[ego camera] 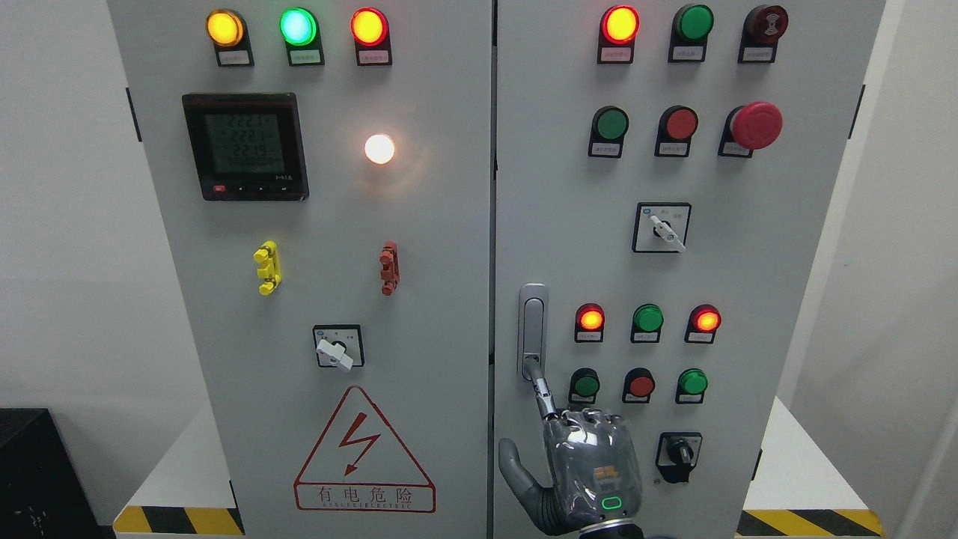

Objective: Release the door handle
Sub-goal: 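Position the right hand just below the silver door handle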

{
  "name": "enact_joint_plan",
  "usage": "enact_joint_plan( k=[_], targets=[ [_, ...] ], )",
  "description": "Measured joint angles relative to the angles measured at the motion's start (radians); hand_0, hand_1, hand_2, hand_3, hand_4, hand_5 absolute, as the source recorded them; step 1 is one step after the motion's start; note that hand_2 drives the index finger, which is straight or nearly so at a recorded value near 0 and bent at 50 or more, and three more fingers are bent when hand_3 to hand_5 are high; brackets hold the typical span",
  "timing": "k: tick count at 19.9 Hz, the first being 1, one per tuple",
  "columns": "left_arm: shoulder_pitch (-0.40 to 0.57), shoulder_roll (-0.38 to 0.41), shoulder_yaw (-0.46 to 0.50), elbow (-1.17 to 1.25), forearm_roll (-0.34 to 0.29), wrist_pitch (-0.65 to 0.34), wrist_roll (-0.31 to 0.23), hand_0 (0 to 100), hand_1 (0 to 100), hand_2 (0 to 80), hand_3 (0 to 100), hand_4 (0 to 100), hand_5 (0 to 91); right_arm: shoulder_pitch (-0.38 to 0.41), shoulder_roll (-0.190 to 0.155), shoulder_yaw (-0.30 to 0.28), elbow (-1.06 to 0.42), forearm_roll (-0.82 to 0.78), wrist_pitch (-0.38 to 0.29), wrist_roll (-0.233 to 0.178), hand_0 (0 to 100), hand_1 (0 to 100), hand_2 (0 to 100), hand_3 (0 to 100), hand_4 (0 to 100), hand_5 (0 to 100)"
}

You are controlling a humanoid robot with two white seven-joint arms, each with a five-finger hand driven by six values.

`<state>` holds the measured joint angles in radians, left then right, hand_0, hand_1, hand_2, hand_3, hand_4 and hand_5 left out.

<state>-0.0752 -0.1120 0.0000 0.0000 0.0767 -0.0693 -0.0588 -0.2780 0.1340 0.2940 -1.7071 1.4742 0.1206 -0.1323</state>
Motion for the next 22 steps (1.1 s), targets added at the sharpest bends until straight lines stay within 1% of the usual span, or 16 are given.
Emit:
enact_joint_plan(
  k=[13, 22],
  targets=[
    [0.000, 0.000, 0.000, 0.000, 0.000, 0.000, 0.000, 0, 0, 2.3, 9, 1, 0.0, 0.018, 0.001, 0.002, 0.000, -0.001, 0.008, 0.008, 48, 31, 0, 100, 89, 94],
    [0.000, 0.000, 0.000, 0.000, 0.000, 0.000, 0.000, 0, 0, 2.3, 9, 1, 0.0, 0.024, 0.001, 0.005, 0.005, -0.003, 0.005, 0.024, 48, 31, 0, 100, 90, 94]
  ],
)
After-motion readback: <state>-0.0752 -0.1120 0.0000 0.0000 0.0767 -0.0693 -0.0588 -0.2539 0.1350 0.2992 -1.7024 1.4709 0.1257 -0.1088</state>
